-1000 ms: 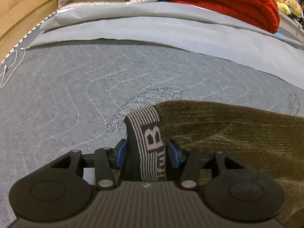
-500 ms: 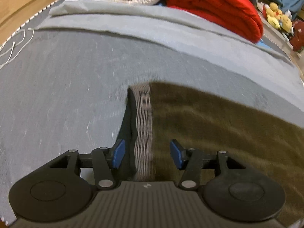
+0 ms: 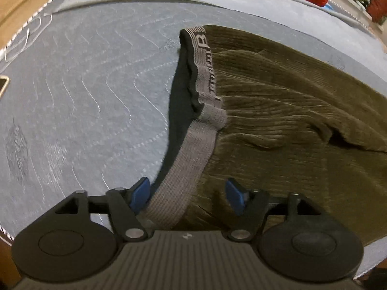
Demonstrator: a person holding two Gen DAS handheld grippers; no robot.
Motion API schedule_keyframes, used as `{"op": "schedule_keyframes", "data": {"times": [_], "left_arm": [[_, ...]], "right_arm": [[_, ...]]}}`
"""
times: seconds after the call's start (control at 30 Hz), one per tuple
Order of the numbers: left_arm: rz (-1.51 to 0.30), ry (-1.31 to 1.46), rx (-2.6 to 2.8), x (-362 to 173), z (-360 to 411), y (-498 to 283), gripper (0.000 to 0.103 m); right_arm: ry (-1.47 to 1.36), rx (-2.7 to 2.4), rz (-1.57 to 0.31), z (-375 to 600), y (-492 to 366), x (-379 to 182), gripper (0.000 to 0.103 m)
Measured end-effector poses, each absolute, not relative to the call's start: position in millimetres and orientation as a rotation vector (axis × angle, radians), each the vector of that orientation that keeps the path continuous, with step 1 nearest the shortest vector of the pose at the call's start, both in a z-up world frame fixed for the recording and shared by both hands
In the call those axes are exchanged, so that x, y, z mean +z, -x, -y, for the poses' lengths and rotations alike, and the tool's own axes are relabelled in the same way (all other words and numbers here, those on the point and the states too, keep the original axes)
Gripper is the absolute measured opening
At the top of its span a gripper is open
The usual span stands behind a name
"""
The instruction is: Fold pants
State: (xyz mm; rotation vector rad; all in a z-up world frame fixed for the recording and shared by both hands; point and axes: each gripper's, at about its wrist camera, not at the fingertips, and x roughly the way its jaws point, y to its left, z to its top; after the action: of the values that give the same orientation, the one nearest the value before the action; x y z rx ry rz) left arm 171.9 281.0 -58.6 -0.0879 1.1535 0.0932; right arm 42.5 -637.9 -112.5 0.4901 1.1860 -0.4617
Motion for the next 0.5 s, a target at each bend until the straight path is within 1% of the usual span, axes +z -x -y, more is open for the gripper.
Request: {"op": "schedule_keyframes", "data": {"times": [0.1, 0.2, 0.27, 0.37, 0.4, 0.43, 0.47, 0.5], "left_arm": [[-1.164, 0.125, 0.096, -67.1, -289.4, -180.2, 0.077], [-1.189, 0.104, 0.095, -79.0, -293.2, -188.2, 0.078], [-1.227, 0.087, 0.086, -88.9, -293.6, -191.7, 0.078], [-1.276, 0.083, 0.061, -98.9, -294.4, -191.3, 0.077], [-1.273, 0.075, 0.053, -98.6, -294.2, -190.1, 0.074], [-1.269, 0.071, 0.045, -97.1, -294.3, -188.9, 0.066], [-1.263, 0.063, 0.041, -95.0, -294.7, -187.1, 0.061], [-1.255, 0.057, 0.035, -91.9, -295.7, -184.7, 0.052]], "right_arm": [[-0.467, -0.458, -1.205, 638.6, -40.7, -113.0, 0.065], [-0.462, -0.47, -1.221, 633.5, -44.1, -111.5, 0.065], [-0.423, -0.455, -1.232, 627.1, -46.8, -111.0, 0.06], [-0.353, -0.427, -1.229, 618.7, -49.2, -107.8, 0.046], [-0.326, -0.419, -1.222, 616.0, -49.5, -106.2, 0.033], [-0.309, -0.42, -1.213, 614.8, -49.6, -103.8, 0.025], [-0.315, -0.42, -1.203, 615.3, -49.1, -101.4, 0.021], [-0.332, -0.422, -1.19, 616.6, -48.2, -98.8, 0.014]]}}
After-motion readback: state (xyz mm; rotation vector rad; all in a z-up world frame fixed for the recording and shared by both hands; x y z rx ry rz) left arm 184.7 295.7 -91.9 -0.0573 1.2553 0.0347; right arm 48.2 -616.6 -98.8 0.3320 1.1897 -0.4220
